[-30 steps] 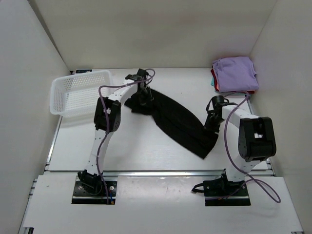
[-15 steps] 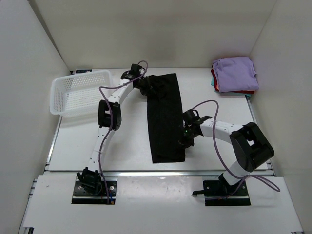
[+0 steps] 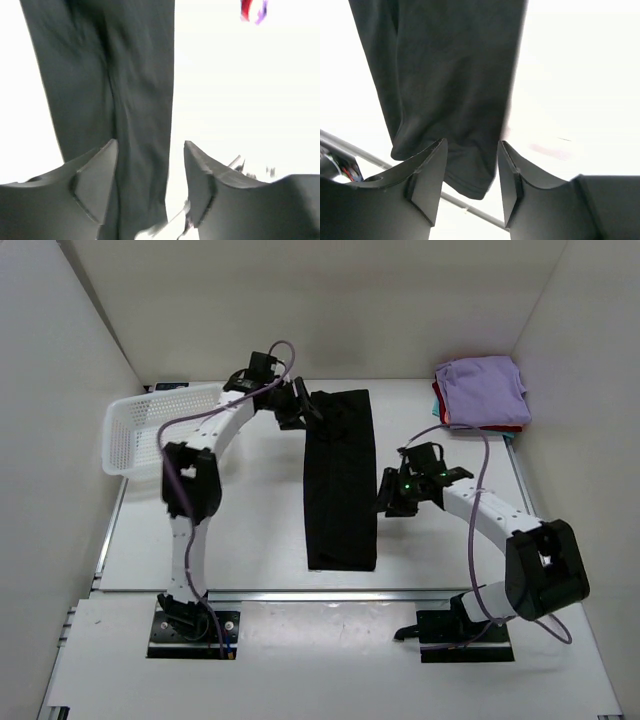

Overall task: Fold and stack the t-shirts
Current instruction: Rotate the tshirt 90 degrees, then grab the bottom of the folded rectangular tshirt with both arms, then fold the folded rectangular tshirt in 1/3 of the way, then grab one side of the 2/3 rectangular tshirt with both arms, then fold the long partially folded tshirt into a neat square

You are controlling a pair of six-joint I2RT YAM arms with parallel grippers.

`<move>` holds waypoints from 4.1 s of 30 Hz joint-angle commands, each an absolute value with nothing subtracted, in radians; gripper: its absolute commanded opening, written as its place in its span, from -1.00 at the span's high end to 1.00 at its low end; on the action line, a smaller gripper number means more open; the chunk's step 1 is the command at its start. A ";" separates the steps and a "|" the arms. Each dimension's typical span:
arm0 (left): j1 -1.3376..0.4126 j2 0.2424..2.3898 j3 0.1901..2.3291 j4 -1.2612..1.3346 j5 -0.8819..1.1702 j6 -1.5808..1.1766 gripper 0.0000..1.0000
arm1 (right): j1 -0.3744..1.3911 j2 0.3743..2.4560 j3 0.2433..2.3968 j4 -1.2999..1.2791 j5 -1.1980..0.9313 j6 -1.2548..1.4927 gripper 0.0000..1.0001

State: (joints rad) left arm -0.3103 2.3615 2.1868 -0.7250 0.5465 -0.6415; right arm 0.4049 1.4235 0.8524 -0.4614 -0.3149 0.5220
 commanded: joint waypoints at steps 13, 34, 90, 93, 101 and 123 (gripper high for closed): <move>-0.598 1.313 0.642 -0.358 0.304 -0.868 -0.53 | 0.408 1.154 0.502 -0.378 -0.486 0.633 -0.03; -0.781 1.571 0.583 -0.122 0.365 -0.986 1.00 | 0.537 1.387 0.460 -0.290 -0.608 0.617 1.00; -0.456 1.885 1.063 -0.270 0.311 -0.965 -0.18 | 0.209 1.874 1.005 -0.408 -0.686 0.477 0.09; -0.459 1.913 1.117 -0.226 0.328 -0.992 0.81 | 0.200 1.899 1.057 -0.420 -0.704 0.475 0.99; -0.449 1.732 1.174 -0.324 0.330 -0.963 1.00 | 0.158 1.694 1.167 -0.518 -0.695 0.483 1.00; -0.419 1.301 0.707 -0.368 0.419 -1.029 1.00 | 0.236 1.382 0.810 -0.606 -0.710 0.488 1.00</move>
State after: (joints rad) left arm -0.4759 1.2888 0.6102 -0.3279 0.4397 -1.0481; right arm 0.2886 1.3445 0.6918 -0.5415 -0.7319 0.5499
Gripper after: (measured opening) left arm 0.027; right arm 0.009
